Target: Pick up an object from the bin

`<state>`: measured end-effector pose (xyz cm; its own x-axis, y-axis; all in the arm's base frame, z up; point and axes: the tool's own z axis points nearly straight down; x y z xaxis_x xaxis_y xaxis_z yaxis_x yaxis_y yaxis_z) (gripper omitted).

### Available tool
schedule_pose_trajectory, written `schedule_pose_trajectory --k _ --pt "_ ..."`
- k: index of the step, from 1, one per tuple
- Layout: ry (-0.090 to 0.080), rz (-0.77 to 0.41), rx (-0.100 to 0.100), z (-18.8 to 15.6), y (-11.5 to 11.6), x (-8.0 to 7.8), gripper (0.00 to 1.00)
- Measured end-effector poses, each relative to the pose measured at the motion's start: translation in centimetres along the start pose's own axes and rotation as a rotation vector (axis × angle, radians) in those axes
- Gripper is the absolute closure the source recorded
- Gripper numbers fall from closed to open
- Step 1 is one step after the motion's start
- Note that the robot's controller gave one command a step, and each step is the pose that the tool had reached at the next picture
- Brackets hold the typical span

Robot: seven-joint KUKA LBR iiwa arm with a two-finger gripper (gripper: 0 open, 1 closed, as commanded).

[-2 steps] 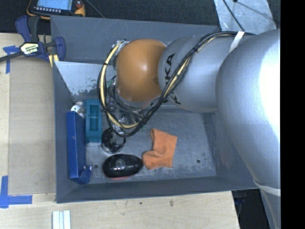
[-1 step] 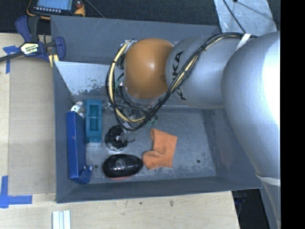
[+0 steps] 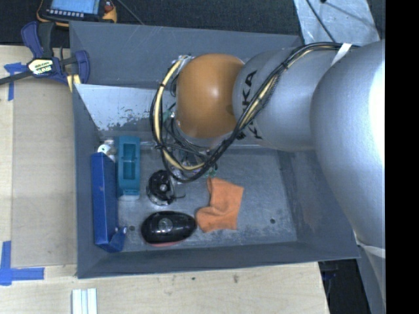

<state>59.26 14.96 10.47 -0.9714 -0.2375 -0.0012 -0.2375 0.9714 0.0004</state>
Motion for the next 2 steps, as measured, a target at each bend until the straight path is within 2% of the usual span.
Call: schedule_pose_trajectory --k 1,2 --pt "0.005 0.098 -0.002 2.6 -1.69 -0.28 0.0" --pt "-0.009 0.083 0.001 2.99 -1.49 0.59 1.0"
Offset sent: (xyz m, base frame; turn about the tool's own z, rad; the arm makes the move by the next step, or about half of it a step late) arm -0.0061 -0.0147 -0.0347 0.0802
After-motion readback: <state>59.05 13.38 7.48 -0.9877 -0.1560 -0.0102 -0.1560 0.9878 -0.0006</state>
